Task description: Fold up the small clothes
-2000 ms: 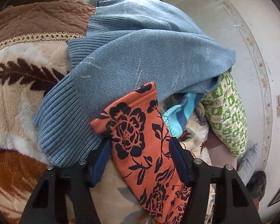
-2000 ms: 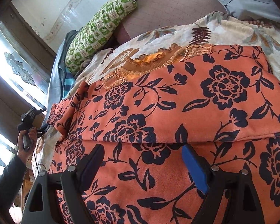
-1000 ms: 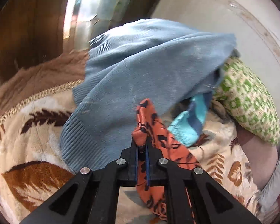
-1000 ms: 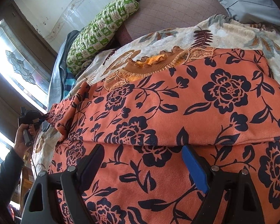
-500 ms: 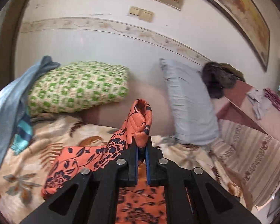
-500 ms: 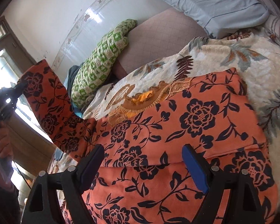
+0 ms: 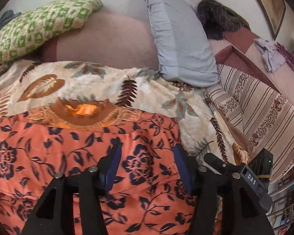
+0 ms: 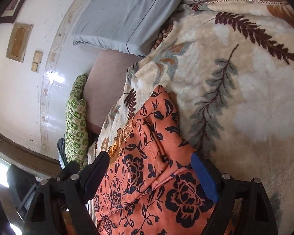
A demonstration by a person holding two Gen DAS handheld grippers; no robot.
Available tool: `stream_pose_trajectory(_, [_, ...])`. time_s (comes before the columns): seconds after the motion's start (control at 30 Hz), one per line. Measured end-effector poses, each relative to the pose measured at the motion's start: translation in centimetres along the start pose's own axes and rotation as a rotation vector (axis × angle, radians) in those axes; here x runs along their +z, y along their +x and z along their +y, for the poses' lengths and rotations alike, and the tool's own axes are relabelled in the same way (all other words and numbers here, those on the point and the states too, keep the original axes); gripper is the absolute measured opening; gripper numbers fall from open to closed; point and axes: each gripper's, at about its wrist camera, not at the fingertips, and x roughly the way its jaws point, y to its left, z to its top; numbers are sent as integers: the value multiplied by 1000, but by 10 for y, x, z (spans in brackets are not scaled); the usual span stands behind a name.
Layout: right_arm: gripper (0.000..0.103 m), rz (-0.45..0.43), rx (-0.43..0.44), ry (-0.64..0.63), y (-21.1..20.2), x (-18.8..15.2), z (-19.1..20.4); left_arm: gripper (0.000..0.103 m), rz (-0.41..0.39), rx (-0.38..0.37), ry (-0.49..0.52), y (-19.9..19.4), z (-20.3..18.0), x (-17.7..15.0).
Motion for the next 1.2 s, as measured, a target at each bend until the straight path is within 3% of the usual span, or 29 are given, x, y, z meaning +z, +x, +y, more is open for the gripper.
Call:
stream_pose_trajectory(0.13, [88, 52, 20, -138, 11, -11, 27, 71, -109, 241, -35, -57, 84, -19])
stream_pose_trajectory(0.3, [88, 89, -14, -183, 27, -12, 48, 71, -44, 458, -210, -71, 192, -53])
stream_pose_trajectory(0.37, [88, 94, -89, -255, 35, -8, 62, 71, -10, 475, -249, -66, 216, -66])
stream_pose_trajectory(0.47, [88, 121, -352, -446, 62, -6, 81, 71, 38, 501, -284, -54, 238, -81])
stream_pose_trajectory(0.53, [88, 140, -480, -530, 80, -5, 83, 71, 43, 481, -312, -50, 246, -87])
stream_pose_trajectory(0.63, [84, 194, -549, -616, 101, -6, 82, 71, 35, 471, -325, -53, 247, -85])
stream_pose_trajectory(0.67, [77, 207, -593, -650, 107, -7, 82, 71, 34, 465, -332, -52, 247, -84])
stream_pose_trajectory(0.73, [27, 250, -669, -675, 119, -9, 77, 71, 44, 474, -331, -50, 248, -83])
stream_pose_trajectory(0.77, [27, 252, -683, -691, 120, -11, 78, 71, 44, 479, -328, -49, 247, -83])
stream_pose_trajectory(0.9, [6, 218, -732, -816, 114, -27, 102, 71, 48, 493, -315, -49, 244, -83])
stream_pose_trajectory(0.97, [6, 157, -767, -834, 103, -29, 106, 71, 47, 493, -319, -49, 244, -83])
stream_pose_trajectory(1.03, [6, 172, -806, -785, 104, -24, 92, 71, 45, 494, -325, -49, 244, -83])
stream_pose_trajectory(1.1, [9, 214, -726, -669, 103, -12, 78, 71, 42, 497, -324, -51, 244, -83])
stream_pose_trajectory(1.17, [11, 168, -611, -602, 92, 1, 82, 71, 33, 499, -327, -53, 244, -83])
stream_pose_trajectory(1.2, [23, 153, -577, -579, 90, 7, 86, 71, 29, 502, -327, -54, 243, -82])
